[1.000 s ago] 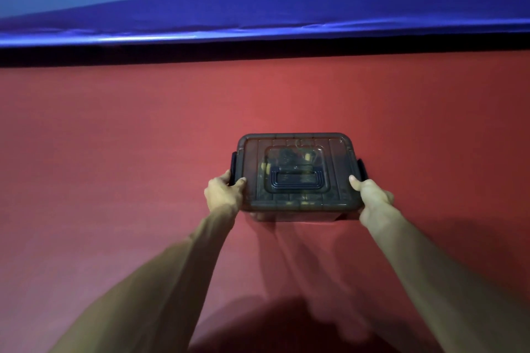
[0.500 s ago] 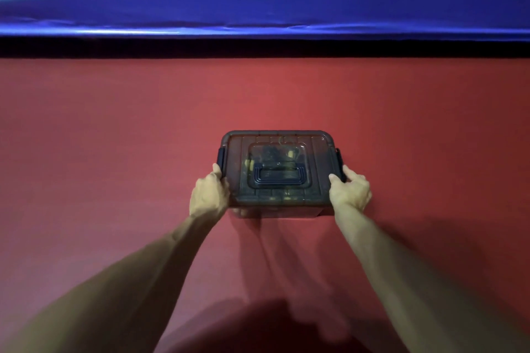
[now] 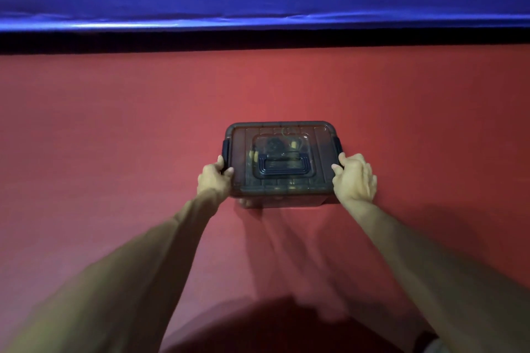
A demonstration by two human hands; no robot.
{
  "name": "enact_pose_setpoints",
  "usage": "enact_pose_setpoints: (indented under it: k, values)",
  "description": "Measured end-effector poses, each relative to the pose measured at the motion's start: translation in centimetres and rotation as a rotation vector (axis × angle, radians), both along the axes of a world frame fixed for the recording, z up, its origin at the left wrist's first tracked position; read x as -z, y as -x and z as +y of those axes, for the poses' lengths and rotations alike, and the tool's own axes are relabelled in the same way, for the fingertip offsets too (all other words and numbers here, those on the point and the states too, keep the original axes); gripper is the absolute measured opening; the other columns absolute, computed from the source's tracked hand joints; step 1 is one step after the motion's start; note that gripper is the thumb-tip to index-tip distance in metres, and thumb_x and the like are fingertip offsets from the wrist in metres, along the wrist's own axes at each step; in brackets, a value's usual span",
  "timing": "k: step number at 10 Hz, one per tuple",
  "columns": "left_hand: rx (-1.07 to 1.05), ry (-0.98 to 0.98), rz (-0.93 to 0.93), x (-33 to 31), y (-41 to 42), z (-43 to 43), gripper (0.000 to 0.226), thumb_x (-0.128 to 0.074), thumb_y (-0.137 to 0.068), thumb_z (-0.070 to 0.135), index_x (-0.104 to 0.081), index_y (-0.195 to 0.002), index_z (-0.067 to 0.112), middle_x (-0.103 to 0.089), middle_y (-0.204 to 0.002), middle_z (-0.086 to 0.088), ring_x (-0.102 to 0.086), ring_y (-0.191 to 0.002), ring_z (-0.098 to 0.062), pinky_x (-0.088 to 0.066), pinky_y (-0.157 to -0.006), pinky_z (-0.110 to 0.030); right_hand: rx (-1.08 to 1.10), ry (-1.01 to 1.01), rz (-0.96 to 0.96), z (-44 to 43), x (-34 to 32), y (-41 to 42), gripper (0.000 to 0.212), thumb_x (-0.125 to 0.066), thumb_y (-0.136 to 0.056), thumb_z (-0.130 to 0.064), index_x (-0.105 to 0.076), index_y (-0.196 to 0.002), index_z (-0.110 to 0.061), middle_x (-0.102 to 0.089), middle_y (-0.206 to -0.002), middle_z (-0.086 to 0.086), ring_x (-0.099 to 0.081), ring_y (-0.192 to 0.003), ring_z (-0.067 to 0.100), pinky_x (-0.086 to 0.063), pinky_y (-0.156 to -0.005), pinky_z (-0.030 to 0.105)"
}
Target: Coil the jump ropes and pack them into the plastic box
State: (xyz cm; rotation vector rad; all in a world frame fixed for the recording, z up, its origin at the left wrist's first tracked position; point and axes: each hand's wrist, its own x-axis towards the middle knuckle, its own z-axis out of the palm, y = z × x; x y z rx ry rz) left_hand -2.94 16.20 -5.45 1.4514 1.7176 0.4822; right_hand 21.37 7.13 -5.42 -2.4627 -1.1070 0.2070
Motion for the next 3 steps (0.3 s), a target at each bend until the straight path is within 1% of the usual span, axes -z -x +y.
enact_pose_setpoints:
  k: [1, 2, 3]
  values:
    - [0.004, 0.049, 0.034, 0.0, -0.9, 0.8, 0.029, -0.051, -0.088, 0.003, -0.052, -0.117, 0.002, -0.058, -0.118, -0.021, -0.059, -0.108, -0.04, -0.051, -0.092, -0.048, -0.097, 0.102, -0.203, 0.3, -0.6, -0.1, 0.03, -0.064, -0.088, -0.015, -0.063, -0.117, -0.008, -0.049, -0.128, 0.007, -0.044, -0.116, 0.028, -0.031, -0.094, 0.039]
    - [0.013, 0.125, 0.098, -1.1, -1.6, 1.9, 0.043, -0.049, -0.083, 0.0, -0.047, -0.126, 0.001, -0.038, -0.136, -0.018, -0.052, -0.114, -0.042, -0.047, -0.1, -0.047, -0.126, 0.089, -0.235, 0.7, -0.5, 0.3, 0.039, -0.068, -0.08, -0.007, -0.06, -0.118, -0.002, -0.045, -0.136, 0.011, -0.044, -0.12, 0.031, -0.031, -0.095, 0.041]
    - [0.079, 0.084, 0.157, -4.6, -1.8, 2.3, 0.059, -0.052, -0.083, 0.004, -0.038, -0.141, 0.006, -0.025, -0.146, -0.014, -0.038, -0.129, -0.039, -0.039, -0.108, -0.047, -0.244, 0.108, -0.158, 1.2, -2.6, 0.9, 0.048, -0.064, -0.083, -0.009, -0.053, -0.13, -0.007, -0.048, -0.132, 0.01, -0.044, -0.119, 0.03, -0.033, -0.096, 0.041]
